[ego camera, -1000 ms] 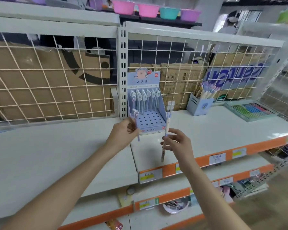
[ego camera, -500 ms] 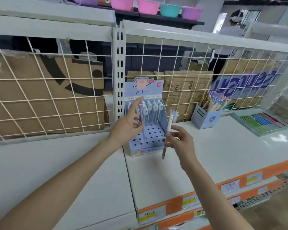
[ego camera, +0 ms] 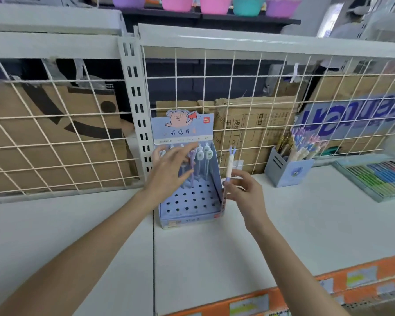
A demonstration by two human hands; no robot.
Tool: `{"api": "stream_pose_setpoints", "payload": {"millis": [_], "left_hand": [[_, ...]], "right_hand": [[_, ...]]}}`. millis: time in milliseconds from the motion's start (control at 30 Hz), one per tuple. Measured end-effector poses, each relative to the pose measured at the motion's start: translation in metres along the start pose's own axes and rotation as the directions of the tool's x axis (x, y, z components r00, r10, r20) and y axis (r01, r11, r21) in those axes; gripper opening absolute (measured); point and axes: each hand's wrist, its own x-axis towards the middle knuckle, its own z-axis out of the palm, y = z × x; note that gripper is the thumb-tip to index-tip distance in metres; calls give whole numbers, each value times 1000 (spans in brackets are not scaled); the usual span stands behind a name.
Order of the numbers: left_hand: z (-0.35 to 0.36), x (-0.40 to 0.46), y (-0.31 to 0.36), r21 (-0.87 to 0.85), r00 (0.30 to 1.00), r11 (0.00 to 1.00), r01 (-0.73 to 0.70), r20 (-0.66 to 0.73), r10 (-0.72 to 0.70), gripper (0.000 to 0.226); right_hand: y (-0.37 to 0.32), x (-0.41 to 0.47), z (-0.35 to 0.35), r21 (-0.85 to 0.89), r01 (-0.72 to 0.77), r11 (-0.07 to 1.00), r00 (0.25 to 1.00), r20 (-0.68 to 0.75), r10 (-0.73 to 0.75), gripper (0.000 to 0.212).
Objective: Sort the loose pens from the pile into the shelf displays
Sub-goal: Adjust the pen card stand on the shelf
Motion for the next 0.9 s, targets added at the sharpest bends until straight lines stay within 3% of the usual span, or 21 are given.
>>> {"api": "stream_pose_setpoints", "payload": {"millis": [300, 467, 633, 767, 900], "left_hand": [[5, 3, 0, 109, 990, 985, -132, -28, 136, 73], [8, 2, -7, 124, 987, 980, -159, 23, 157, 73], [12, 4, -11, 221, 962, 943, -247, -61, 266, 47], [10, 8, -9, 144, 963, 976, -166, -187, 191, 32], [7, 15, -2, 37, 976, 998, -49, -209, 56, 20]], "right_hand": [[5, 6, -10, 34, -7, 999, 1000, 18, 6, 25], [5, 2, -12, 39, -19, 999, 1000, 15, 19, 24], [4, 2, -14, 46, -16, 999, 1000, 3, 16, 20], [6, 4, -14, 34, -13, 999, 1000, -3, 13, 19], [6, 6, -12, 27, -24, 999, 1000, 1, 24, 21]]}}
